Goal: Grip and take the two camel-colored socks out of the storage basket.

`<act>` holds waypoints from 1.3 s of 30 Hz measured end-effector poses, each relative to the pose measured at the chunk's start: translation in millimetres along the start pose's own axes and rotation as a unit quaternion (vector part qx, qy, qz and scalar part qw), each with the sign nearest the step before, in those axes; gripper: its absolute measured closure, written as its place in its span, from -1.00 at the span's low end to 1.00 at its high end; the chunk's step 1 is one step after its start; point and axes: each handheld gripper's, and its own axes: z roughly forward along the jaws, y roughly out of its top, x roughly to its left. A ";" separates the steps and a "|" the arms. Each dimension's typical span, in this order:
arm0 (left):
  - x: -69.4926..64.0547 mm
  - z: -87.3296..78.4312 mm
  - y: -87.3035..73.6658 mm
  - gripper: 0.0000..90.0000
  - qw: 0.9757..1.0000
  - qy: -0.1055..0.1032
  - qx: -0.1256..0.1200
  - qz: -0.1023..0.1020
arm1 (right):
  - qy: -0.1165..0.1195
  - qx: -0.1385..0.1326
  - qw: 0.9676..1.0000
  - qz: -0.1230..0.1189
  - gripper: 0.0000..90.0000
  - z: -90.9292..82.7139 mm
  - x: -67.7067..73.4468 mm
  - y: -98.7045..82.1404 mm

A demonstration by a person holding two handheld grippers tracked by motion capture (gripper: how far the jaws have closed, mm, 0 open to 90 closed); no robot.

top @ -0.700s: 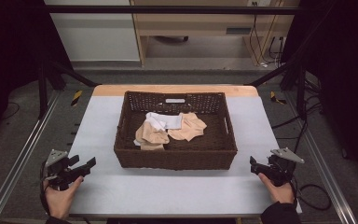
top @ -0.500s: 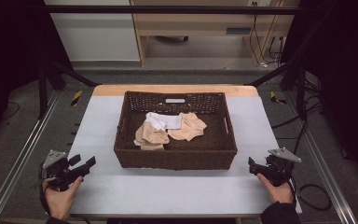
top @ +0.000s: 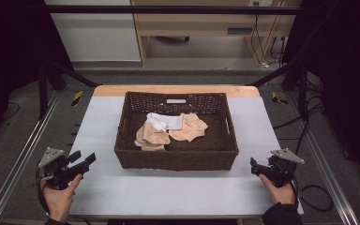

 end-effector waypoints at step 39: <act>-60.2 5.4 76.8 -0.08 0.996 -0.063 -0.051 0.048 | -0.012 -0.015 1.000 -0.006 -0.90 -3.6 0.6 3.6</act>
